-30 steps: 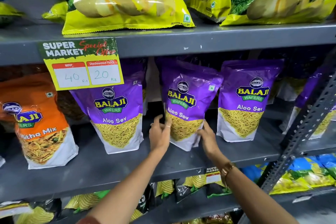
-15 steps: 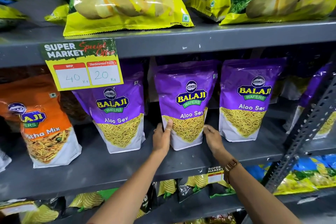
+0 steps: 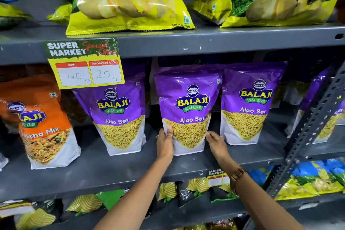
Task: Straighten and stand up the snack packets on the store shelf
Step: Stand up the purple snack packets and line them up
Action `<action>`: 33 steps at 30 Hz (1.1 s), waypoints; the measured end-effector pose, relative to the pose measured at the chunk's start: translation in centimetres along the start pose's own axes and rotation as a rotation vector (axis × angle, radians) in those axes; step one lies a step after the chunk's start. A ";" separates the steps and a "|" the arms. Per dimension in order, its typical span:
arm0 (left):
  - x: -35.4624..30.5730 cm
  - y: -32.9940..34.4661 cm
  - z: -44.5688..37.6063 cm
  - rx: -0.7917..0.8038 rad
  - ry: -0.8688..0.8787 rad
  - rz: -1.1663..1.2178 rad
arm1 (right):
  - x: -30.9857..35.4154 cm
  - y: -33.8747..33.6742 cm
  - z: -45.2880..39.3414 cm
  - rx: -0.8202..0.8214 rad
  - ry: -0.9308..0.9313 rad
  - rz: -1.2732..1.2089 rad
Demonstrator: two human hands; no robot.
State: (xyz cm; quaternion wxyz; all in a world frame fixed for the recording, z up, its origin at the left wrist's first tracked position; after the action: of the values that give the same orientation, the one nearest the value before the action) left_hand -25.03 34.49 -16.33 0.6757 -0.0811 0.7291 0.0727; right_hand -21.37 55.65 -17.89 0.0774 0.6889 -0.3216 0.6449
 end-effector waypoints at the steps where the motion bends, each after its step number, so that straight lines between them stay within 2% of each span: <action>1: 0.2 0.0 -0.1 0.000 -0.025 0.008 | 0.1 0.0 0.0 0.006 0.000 -0.004; 3: 0.3 -0.2 0.0 -0.008 -0.049 0.028 | 0.6 -0.4 -0.2 0.000 -0.004 -0.015; 5: -0.8 -0.9 0.1 -0.074 -0.007 0.051 | 1.9 -1.6 -0.4 -0.071 -0.018 -0.040; 9: -7.8 -3.7 -0.4 -0.343 0.211 0.102 | 7.0 -4.5 -1.9 -0.294 -0.027 -0.350; 11: -11.6 -4.3 -0.8 -0.413 0.306 0.095 | 9.7 -5.4 -3.0 -0.346 -0.035 -0.445; 15: -15.7 -5.0 -1.8 -0.488 0.370 0.031 | 12.7 -6.6 -4.5 -0.431 -0.110 -0.336; 19: -15.7 -6.1 -2.2 -0.550 0.315 0.066 | 12.5 -6.6 -5.2 -0.441 -0.113 -0.296; 24: -14.8 -5.0 -2.1 -0.467 0.296 0.088 | 10.8 -5.5 -6.0 -0.356 -0.037 -0.497; 30: -7.2 -3.4 -1.5 -0.306 0.178 -0.076 | 5.8 -2.9 -2.8 -0.246 -0.099 -0.301; 33: -4.6 -3.3 -0.9 -0.304 0.132 -0.105 | 4.2 -1.9 -2.0 -0.217 -0.124 -0.236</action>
State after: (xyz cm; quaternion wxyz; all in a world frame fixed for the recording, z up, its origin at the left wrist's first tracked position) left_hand -24.87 31.12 -11.64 0.6090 -0.2251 0.7473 0.1412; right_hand -22.22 56.73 -13.04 0.2066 0.7478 -0.3106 0.5493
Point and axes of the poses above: each hand's wrist, its own z-axis away from the middle knuckle, its own y-axis out of the palm, x = y × z, the point moved 10 cm from there along -z, towards the middle knuckle, and after that the axes turned 8 degrees about -x, right-handed, at the moved point
